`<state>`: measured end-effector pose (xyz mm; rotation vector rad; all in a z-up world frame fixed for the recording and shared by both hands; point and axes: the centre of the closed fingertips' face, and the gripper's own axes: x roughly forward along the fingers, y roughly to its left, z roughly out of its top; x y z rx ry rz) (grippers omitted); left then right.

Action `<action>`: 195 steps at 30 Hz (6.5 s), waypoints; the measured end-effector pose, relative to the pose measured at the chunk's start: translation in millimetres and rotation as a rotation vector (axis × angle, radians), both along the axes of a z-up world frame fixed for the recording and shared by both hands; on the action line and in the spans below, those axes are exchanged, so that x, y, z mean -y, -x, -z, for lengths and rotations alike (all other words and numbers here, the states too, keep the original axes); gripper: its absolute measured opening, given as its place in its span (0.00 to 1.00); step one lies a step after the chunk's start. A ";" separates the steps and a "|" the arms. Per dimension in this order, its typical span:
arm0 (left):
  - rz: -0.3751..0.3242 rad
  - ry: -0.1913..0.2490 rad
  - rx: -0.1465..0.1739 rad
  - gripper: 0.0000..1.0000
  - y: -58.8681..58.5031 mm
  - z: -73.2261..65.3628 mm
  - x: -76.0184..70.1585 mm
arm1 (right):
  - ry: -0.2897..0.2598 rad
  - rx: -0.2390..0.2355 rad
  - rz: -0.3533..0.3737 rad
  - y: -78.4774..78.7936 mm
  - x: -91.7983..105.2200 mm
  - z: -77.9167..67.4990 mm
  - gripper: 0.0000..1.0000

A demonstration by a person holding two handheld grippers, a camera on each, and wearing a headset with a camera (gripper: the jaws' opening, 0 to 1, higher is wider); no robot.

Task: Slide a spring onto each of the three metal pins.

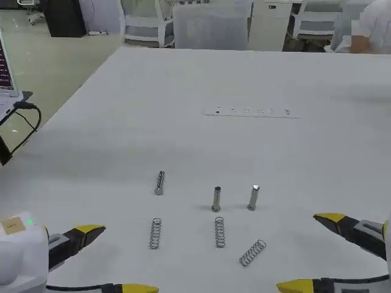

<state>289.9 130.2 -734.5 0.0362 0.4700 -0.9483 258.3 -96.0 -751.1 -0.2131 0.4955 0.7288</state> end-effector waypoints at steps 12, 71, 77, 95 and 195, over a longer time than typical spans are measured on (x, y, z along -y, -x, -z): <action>0.021 -0.016 -0.012 0.83 0.4 5.3 1.3 | -0.005 0.003 0.017 0.8 1.5 -0.9 0.86; 0.014 -0.027 -0.009 0.80 0.2 3.3 -0.3 | 0.001 -0.007 -0.011 3.2 -2.9 1.3 0.85; 0.021 -0.035 -0.010 0.80 -0.5 4.3 0.3 | 0.001 -0.011 -0.009 3.1 -2.7 2.1 0.85; 0.040 -0.047 0.006 0.78 -17.6 -7.9 -1.3 | -0.007 -0.006 0.006 2.1 -0.7 1.1 0.84; -0.076 -0.472 -0.113 0.09 -184.9 48.8 61.0 | -0.015 -0.026 0.016 4.7 -1.3 4.9 0.82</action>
